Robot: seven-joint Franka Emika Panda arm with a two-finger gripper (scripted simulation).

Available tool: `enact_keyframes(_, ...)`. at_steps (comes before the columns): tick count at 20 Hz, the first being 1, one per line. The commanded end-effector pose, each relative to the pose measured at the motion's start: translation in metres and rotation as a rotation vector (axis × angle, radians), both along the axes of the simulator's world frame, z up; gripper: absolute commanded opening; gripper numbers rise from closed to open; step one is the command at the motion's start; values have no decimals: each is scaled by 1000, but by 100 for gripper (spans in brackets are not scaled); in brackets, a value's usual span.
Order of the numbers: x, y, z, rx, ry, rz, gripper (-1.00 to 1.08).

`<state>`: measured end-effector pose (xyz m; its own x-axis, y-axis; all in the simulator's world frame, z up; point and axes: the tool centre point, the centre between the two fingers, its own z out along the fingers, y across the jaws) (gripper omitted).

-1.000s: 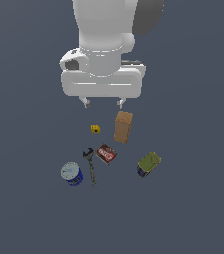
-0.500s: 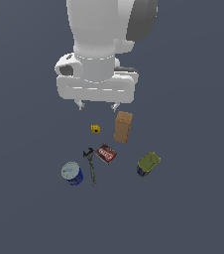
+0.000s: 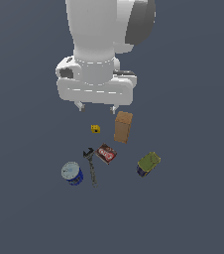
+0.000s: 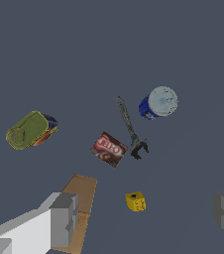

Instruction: Pick up a designated object from a clutter of objects.

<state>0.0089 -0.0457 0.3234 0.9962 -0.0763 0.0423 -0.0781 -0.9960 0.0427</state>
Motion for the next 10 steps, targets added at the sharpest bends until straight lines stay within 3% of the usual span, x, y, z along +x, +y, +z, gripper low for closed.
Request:
enact_keyframes(1,-1,-1,-6,3,0,-26,100)
enact_keyframes(10,-11,-8,-45,23,-1,-197,100)
